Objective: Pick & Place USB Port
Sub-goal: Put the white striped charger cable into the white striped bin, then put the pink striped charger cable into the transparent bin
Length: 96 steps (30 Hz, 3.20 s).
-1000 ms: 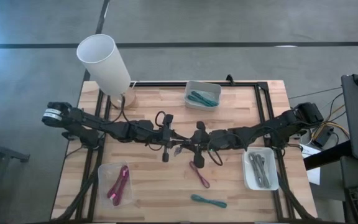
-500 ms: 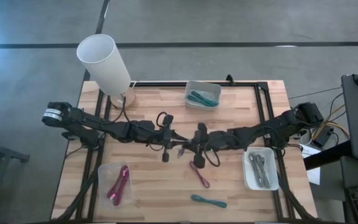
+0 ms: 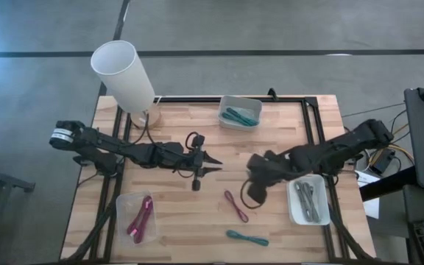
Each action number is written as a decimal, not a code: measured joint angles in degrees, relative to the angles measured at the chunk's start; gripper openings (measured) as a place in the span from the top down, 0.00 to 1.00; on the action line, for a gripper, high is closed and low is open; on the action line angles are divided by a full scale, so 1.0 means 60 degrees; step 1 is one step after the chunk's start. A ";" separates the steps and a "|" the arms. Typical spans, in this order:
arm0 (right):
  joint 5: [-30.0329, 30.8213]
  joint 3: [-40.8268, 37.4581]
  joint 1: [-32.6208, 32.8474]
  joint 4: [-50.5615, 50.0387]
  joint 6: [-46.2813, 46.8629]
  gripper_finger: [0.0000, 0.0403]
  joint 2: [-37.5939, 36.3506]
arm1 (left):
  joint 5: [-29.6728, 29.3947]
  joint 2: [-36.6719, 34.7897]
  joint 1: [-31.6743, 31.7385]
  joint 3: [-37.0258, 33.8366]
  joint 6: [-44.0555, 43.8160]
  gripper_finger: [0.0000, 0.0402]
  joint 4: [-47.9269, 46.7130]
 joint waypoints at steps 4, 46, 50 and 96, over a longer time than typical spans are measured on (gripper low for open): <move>-0.0612 0.0857 0.0530 -0.2410 0.1182 0.94 0.0025 | -0.0091 0.0000 0.0004 0.0000 0.0000 0.78 -0.0200; -0.2074 -0.6410 0.2947 0.0040 0.9381 0.94 -0.3643 | -0.0210 0.0004 0.0004 0.0000 -0.0028 0.78 -0.0317; -0.2005 -0.6731 0.2947 0.0140 0.9572 0.94 -0.3639 | -0.0210 0.0004 0.0004 0.0000 -0.0025 0.78 -0.0317; 0.3058 -0.4204 0.2932 0.0487 0.5650 0.77 -0.3632 | 0.1436 0.0608 0.0000 -0.0007 -0.0040 0.77 -0.1011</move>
